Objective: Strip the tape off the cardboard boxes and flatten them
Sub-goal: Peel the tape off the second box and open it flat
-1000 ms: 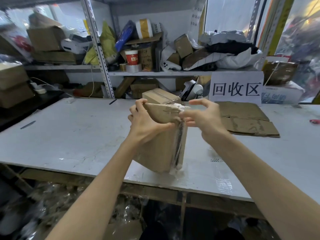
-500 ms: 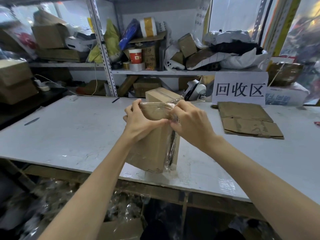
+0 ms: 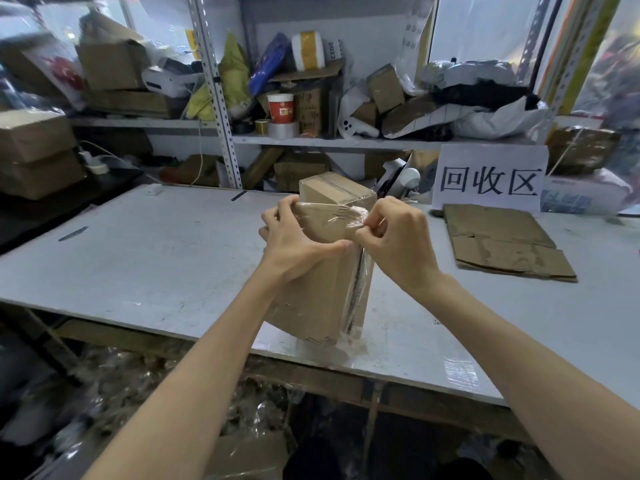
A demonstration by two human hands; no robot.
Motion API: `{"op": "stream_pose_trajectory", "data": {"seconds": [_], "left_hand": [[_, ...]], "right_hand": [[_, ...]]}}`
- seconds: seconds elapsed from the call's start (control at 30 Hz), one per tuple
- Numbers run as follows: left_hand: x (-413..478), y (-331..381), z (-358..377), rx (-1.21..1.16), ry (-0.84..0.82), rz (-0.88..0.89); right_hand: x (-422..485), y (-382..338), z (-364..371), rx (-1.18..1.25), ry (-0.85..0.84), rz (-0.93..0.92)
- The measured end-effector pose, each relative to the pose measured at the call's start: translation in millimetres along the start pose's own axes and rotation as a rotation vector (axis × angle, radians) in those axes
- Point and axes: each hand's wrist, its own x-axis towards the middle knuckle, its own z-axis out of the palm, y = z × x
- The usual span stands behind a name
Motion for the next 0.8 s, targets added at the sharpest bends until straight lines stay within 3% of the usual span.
{"op": "stream_pose_trajectory", "data": {"seconds": [0.13,0.3,0.37,0.6,0.8], "left_hand": [[0,1,2,0.011,0.003,-0.015],[-3,7,4,0.038,0.007,-0.027],[-5,8,4,0.039,-0.006,-0.023],[-5,8,9,0.016,0.046,-0.021],[-2,12,11,-0.024,-0.017,-0.025]], "right_hand": [[-4,0,-9,-0.193,-0.046,-0.145],[-5,-3,-12,-0.545,0.003,-0.589],[-5,-2,-11,-0.608,0.039,-0.660],[0,-6,-9,-0.393,0.010,-0.486],[1,-11,-5,-0.001,0.155,-0.050]]}}
